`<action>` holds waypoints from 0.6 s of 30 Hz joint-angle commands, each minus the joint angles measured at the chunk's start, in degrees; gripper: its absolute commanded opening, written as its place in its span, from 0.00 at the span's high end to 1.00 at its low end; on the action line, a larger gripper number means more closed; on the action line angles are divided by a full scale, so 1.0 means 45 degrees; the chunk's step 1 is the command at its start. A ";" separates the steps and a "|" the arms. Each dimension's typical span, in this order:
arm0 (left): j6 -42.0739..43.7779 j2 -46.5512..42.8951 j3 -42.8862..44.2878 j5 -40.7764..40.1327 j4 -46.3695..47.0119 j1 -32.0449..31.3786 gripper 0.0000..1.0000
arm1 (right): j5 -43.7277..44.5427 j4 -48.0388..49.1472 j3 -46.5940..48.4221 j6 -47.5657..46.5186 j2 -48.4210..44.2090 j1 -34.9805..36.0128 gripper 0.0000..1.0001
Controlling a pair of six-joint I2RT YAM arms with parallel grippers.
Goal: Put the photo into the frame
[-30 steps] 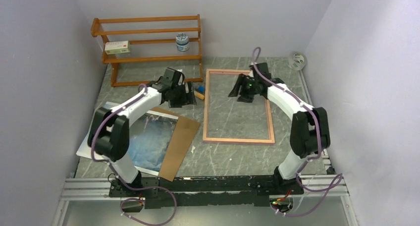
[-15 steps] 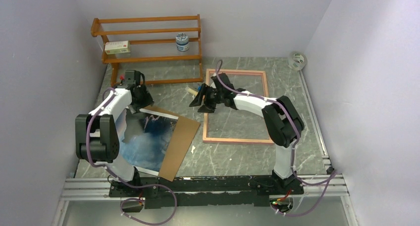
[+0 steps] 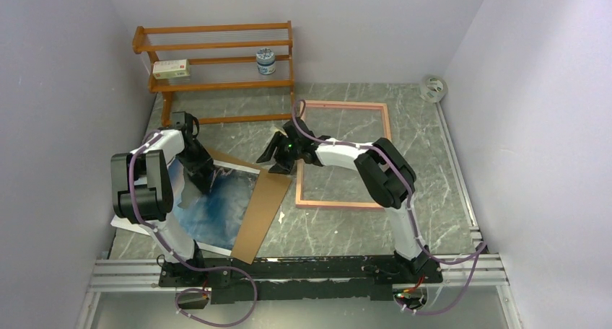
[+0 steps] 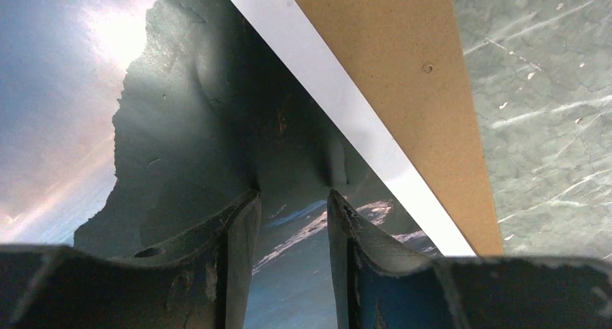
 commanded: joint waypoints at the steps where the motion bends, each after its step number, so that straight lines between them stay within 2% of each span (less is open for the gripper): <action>1: -0.0307 0.0354 -0.0158 0.0701 -0.0629 -0.0068 0.56 | 0.0770 -0.0864 0.0967 0.0569 0.0584 0.0334 0.40; 13: -0.0298 0.0341 -0.0180 0.1894 -0.0686 -0.0072 0.61 | 0.0943 -0.2049 0.1574 0.1135 0.1717 0.0959 0.41; 18: -0.0636 0.0108 -0.0634 0.2266 -0.0168 -0.0150 0.61 | 0.0639 -0.1075 0.1478 0.1267 0.2066 0.1009 0.41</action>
